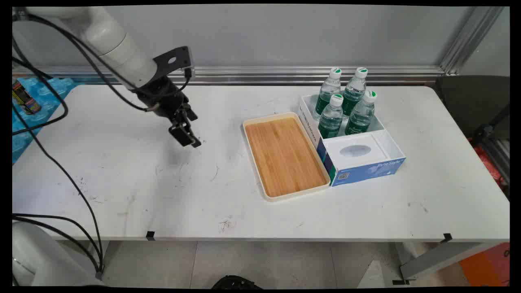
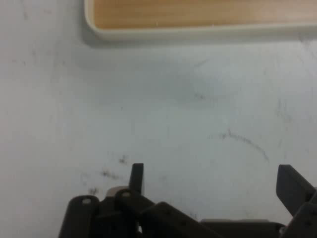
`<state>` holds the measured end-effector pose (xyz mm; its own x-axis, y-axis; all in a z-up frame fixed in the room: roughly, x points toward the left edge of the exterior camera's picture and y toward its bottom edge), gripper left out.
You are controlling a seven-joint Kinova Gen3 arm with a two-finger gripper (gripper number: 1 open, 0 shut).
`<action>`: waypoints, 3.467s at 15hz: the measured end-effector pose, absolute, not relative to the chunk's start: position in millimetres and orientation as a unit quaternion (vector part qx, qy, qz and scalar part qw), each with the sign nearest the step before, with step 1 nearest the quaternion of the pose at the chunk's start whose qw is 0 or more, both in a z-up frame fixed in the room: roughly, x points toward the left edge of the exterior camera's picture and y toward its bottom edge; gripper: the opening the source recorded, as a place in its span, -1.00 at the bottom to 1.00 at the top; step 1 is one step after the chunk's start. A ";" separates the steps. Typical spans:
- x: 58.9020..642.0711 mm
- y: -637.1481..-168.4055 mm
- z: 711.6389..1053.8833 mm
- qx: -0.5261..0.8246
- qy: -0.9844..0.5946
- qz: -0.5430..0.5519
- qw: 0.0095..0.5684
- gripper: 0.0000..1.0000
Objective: Pick up the green bottle from the white box
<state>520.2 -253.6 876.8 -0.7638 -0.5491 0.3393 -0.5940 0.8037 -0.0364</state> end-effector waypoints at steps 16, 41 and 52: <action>402.9 -364.3 916.3 0.260 -0.912 0.110 0.298 1.00; 291.1 -412.8 831.3 0.252 -0.892 0.147 0.345 1.00; 282.7 -415.3 808.1 0.249 -0.893 0.143 0.347 -1.00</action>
